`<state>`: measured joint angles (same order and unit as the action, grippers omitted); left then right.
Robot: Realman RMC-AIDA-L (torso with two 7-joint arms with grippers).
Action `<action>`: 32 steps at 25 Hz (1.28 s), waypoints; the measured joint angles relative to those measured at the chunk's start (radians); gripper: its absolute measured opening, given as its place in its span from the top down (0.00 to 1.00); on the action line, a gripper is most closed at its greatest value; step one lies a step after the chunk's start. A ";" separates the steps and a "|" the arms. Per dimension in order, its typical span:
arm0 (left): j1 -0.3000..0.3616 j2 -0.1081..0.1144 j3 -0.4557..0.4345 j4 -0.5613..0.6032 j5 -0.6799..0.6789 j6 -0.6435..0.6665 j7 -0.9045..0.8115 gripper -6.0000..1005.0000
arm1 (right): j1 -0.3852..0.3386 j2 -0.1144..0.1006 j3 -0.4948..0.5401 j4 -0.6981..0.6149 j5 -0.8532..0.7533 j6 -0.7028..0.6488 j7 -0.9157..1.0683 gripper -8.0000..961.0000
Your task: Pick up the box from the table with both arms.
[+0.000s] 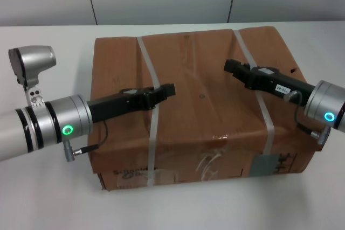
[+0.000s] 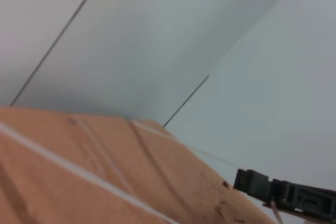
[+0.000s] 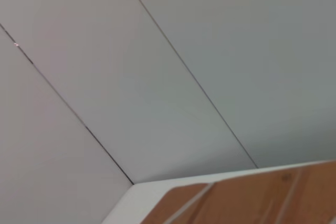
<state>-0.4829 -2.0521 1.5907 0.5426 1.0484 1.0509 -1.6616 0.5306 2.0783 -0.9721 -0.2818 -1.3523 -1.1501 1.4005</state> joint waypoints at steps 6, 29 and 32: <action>0.024 0.001 0.001 0.044 -0.014 0.001 0.009 0.90 | -0.003 0.000 0.002 -0.023 0.001 -0.025 -0.005 0.87; 0.064 0.003 0.011 0.136 -0.036 0.027 0.029 0.90 | -0.054 0.000 -0.001 -0.086 0.122 -0.117 -0.085 0.87; 0.073 0.003 0.011 0.151 -0.036 0.031 0.031 0.90 | -0.054 0.000 -0.002 -0.086 0.122 -0.117 -0.085 0.87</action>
<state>-0.4102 -2.0489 1.6014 0.6935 1.0121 1.0814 -1.6306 0.4769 2.0786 -0.9739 -0.3677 -1.2304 -1.2671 1.3152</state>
